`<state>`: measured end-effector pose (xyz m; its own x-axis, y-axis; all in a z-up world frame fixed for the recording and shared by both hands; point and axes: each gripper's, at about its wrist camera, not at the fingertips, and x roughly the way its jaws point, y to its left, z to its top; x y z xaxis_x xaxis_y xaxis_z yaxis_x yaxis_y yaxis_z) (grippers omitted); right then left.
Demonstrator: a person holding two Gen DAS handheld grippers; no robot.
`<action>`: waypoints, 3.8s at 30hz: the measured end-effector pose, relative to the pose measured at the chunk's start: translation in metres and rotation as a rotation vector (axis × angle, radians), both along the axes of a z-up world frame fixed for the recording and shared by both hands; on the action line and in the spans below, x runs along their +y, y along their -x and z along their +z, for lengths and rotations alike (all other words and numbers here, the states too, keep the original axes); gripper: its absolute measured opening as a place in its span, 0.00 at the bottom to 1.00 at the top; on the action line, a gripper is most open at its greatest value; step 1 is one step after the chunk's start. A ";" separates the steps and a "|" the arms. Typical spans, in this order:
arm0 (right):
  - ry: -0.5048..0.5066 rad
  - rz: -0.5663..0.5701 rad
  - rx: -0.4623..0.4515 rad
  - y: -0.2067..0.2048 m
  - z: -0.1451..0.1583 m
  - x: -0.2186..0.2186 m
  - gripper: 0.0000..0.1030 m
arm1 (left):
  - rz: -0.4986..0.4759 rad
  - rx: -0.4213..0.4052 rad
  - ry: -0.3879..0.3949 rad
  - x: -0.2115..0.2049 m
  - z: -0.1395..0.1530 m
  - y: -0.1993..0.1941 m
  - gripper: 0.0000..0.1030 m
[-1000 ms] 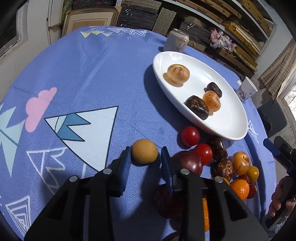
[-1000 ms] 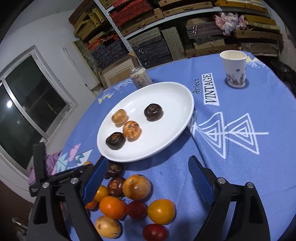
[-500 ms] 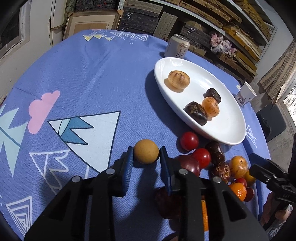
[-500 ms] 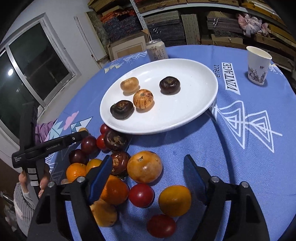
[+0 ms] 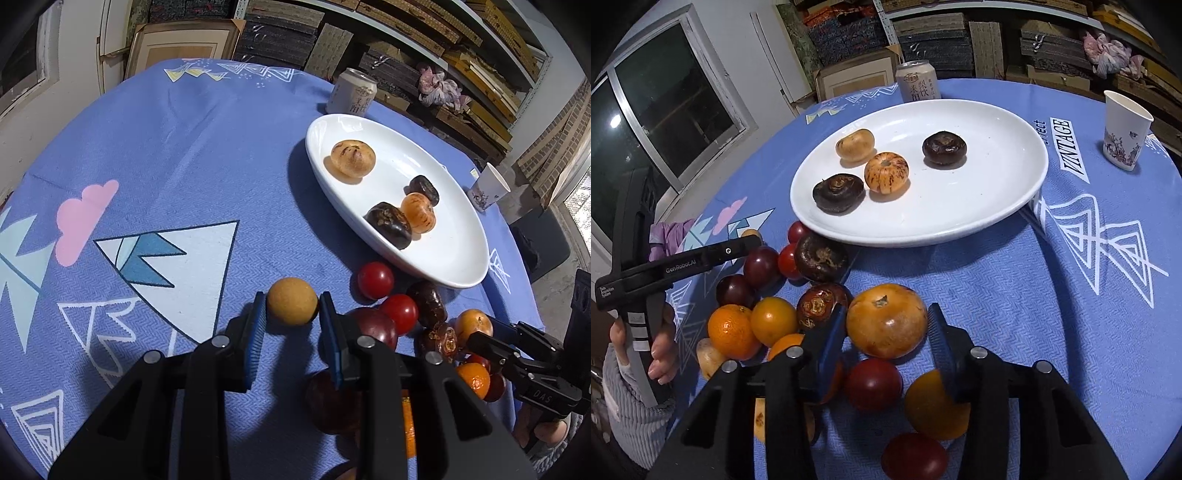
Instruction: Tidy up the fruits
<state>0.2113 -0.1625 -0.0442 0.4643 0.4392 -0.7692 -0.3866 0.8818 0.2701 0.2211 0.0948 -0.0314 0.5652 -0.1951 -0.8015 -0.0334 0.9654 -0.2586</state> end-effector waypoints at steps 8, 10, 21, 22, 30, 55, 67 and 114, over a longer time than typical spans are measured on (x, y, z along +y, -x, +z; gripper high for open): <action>-0.116 -0.043 0.012 -0.004 0.012 -0.019 0.44 | 0.010 0.020 0.054 0.008 -0.005 -0.005 0.28; -0.162 -0.043 0.013 -0.004 0.016 -0.025 0.44 | 0.015 0.006 0.077 0.012 -0.002 -0.004 0.28; -0.207 -0.128 -0.076 -0.022 0.052 -0.035 0.44 | -0.017 -0.141 -0.016 -0.027 0.050 -0.016 0.28; -0.192 -0.138 -0.081 -0.029 0.055 -0.033 0.44 | -0.024 -0.146 -0.022 -0.033 0.054 -0.023 0.28; -0.091 -0.179 -0.061 -0.081 0.038 -0.006 0.44 | -0.028 -0.104 -0.056 -0.053 0.036 -0.078 0.28; -0.086 -0.175 -0.136 -0.061 0.050 -0.016 0.61 | 0.015 -0.104 -0.012 -0.023 0.040 -0.071 0.47; -0.169 -0.172 -0.150 0.011 0.044 -0.028 0.72 | 0.000 -0.020 0.033 0.003 0.010 0.004 0.47; -0.324 -0.362 -0.090 0.021 0.020 -0.094 0.77 | 0.066 -0.103 -0.223 -0.015 0.016 0.015 0.68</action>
